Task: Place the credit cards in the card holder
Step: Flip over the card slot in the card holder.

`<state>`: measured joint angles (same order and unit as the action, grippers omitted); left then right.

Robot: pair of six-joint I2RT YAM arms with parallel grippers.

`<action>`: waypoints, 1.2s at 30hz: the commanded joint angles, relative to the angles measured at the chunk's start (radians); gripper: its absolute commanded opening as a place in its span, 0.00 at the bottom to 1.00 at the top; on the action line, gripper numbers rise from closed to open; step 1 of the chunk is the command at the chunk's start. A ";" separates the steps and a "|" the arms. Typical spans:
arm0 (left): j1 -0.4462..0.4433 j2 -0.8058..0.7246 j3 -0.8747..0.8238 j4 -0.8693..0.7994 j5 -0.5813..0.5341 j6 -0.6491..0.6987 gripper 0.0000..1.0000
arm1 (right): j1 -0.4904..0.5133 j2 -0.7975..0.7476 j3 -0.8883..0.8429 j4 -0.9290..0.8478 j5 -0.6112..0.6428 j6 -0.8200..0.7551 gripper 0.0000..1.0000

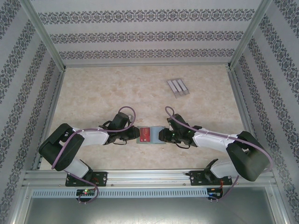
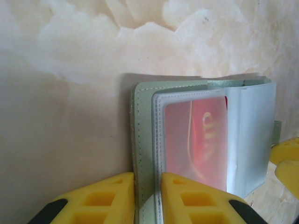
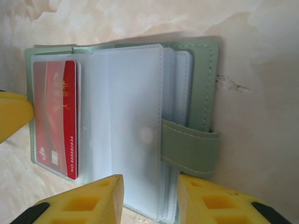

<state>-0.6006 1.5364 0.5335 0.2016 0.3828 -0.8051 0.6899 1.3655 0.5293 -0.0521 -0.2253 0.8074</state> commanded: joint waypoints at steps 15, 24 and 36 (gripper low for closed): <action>-0.042 0.084 -0.005 -0.019 0.015 0.001 0.23 | 0.019 0.030 0.046 0.029 -0.021 -0.015 0.20; -0.044 0.076 0.007 -0.038 0.007 0.006 0.23 | 0.042 0.054 0.047 0.163 -0.073 0.011 0.24; 0.012 -0.004 -0.144 0.123 -0.011 -0.088 0.33 | 0.133 0.222 0.149 0.336 -0.161 0.035 0.31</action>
<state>-0.5873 1.5089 0.4438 0.3737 0.4095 -0.8551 0.8043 1.5406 0.6437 0.2085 -0.3428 0.8234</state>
